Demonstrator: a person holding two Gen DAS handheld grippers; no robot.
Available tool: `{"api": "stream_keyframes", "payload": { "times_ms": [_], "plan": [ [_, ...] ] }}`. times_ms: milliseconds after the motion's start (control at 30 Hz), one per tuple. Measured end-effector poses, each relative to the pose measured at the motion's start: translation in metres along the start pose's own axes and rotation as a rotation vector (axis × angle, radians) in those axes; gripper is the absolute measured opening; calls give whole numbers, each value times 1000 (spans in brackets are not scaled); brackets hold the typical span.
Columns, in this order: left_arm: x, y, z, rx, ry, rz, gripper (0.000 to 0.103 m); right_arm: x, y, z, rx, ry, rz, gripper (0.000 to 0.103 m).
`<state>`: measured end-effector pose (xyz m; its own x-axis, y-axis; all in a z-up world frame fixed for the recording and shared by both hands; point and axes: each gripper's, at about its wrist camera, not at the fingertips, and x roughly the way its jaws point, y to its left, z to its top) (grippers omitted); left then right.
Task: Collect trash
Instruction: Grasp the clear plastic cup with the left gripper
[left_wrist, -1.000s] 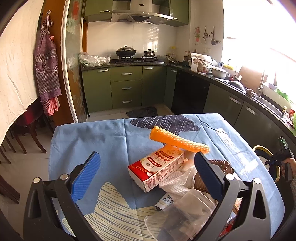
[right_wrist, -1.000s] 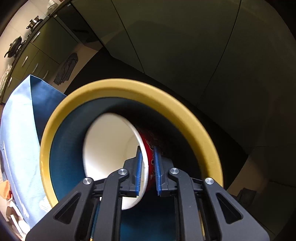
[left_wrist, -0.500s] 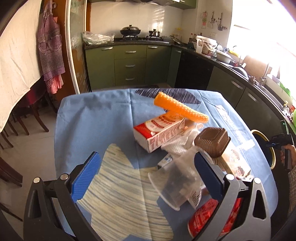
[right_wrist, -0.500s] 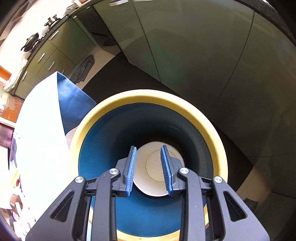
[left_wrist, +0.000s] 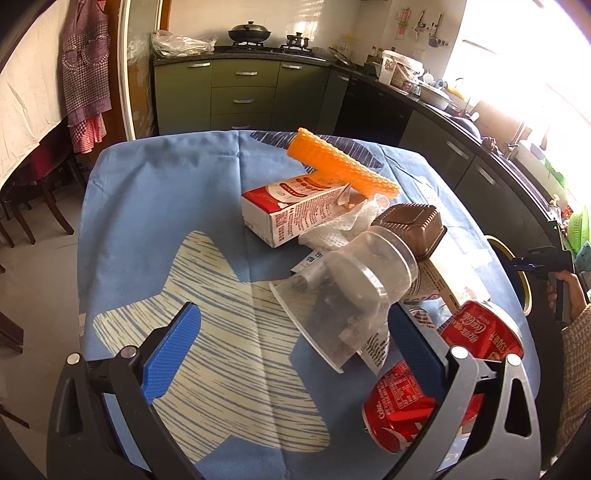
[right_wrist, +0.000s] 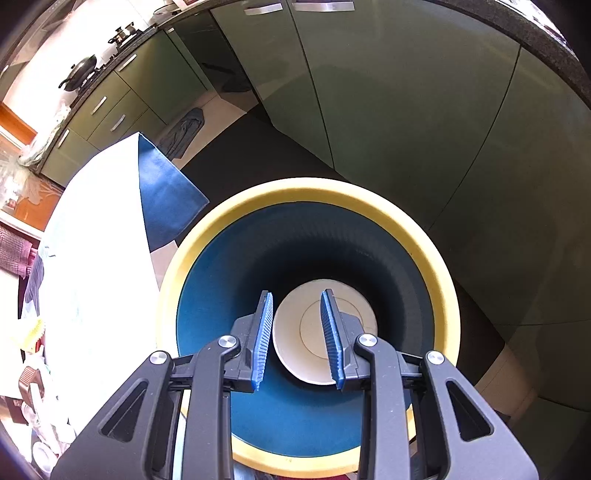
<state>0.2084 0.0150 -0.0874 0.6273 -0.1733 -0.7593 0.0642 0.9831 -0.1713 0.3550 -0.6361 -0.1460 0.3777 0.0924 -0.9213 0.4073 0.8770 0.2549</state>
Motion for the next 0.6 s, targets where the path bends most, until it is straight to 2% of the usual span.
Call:
{"api": "stream_keyframes", "payload": {
  "times_ms": [67,133,267,333,367,400,600],
  "plan": [
    [1,-1,1,-5,-4,-28,90,1,1,1,-1,-2,-2,30],
    [1,-2,2,-8,-15,-45,80,0,1,1,-2,-4,-2,32],
    [0,0,5,-25,-30,-79,49,1,3,2,-10,-9,4,32],
    [-2,1,6,-30,-44,-97,29,0,4,0,-17,-10,13,32],
    [-3,2,6,-28,-46,-107,12,-1,5,-1,-21,-11,16,32],
    [-3,2,7,-28,-45,-121,5,-2,6,-2,-27,-13,18,32],
    [1,2,6,-48,6,-136,7,-3,11,-7,-48,-11,38,32]
  ]
}}
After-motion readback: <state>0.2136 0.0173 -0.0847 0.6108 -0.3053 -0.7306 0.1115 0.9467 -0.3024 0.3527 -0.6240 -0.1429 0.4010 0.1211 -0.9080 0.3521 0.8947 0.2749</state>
